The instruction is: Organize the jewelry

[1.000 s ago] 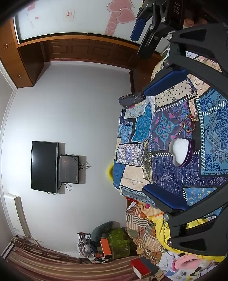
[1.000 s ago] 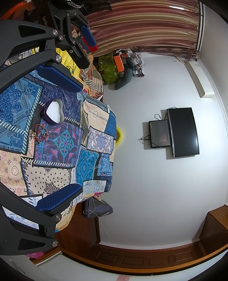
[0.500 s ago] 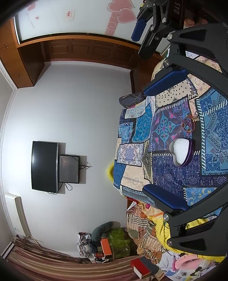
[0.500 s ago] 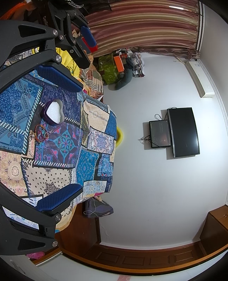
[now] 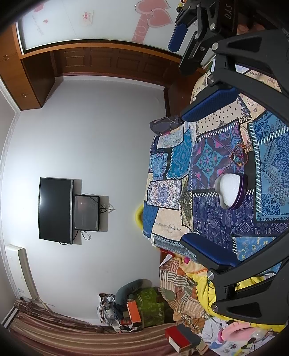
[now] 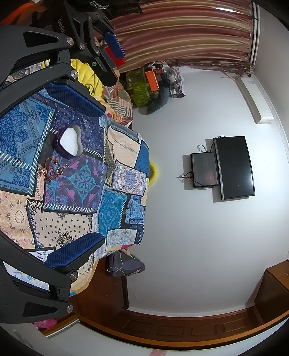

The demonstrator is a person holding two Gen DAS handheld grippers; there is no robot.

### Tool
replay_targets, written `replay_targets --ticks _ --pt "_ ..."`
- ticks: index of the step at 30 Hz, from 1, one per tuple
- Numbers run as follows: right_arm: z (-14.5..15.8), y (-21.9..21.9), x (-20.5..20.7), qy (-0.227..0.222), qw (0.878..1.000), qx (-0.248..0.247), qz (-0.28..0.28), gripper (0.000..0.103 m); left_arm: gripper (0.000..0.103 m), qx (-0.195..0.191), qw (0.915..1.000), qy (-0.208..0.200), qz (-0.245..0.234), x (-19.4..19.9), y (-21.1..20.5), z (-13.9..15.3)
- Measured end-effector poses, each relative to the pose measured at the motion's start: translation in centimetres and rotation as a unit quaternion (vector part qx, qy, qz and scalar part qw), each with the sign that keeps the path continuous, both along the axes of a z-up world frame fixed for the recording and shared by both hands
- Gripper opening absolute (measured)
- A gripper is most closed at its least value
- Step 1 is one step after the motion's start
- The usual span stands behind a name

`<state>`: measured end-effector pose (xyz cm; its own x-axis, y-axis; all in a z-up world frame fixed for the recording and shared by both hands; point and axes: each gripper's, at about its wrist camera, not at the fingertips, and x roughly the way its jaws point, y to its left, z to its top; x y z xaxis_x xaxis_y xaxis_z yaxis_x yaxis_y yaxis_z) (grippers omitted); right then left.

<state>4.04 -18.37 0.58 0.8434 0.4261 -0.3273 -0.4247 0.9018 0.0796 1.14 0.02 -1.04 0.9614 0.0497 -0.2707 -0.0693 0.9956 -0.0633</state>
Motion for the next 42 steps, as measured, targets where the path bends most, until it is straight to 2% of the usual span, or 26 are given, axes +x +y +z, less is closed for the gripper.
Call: replay_targets --ticks 8,13,16,22,23,26,29,31,35,42 --pt "-1.7 -0.2 2.2 0.033 0.999 -0.018 -0.008 0.103 0.101 -0.002 0.9992 0.039 0.007 2.6 0.7 -1.6" --pt "-3.8 -0.4 4.2 0.075 0.997 -0.028 0.003 0.103 0.101 -0.008 0.9961 0.088 0.000 5.2 1.1 -4.0" --pt "-5.6 -0.6 5.9 0.118 0.992 -0.028 0.024 0.103 0.101 -0.009 0.9920 0.126 0.000 7.1 1.5 -5.8" --pt "-9.5 -0.4 8.6 0.174 0.982 -0.059 0.036 0.103 0.101 -0.020 0.9798 0.199 -0.002 10.4 2.2 -10.2" --pt "-10.0 -0.5 9.0 0.182 0.981 -0.060 0.039 0.102 0.098 -0.022 0.9777 0.209 -0.006 10.8 2.2 -10.9" --pt "-12.1 -0.2 9.7 0.208 0.974 -0.073 0.052 0.094 0.090 -0.016 0.9708 0.238 -0.020 11.7 2.1 -12.9" --pt "-13.8 0.4 9.9 0.227 0.966 -0.098 0.068 0.082 0.088 -0.014 0.9650 0.260 -0.034 12.2 1.9 -14.3" --pt "-14.5 0.7 9.9 0.236 0.963 -0.104 0.081 0.073 0.083 -0.016 0.9599 0.276 -0.046 12.5 1.8 -15.3" --pt "-15.7 1.4 9.9 0.253 0.955 -0.106 0.114 0.061 0.068 -0.026 0.9486 0.309 -0.064 13.0 1.6 -16.8" --pt "-17.6 2.7 10.6 0.282 0.941 -0.112 0.152 0.038 0.049 -0.032 0.9362 0.334 -0.105 13.0 0.8 -18.1"
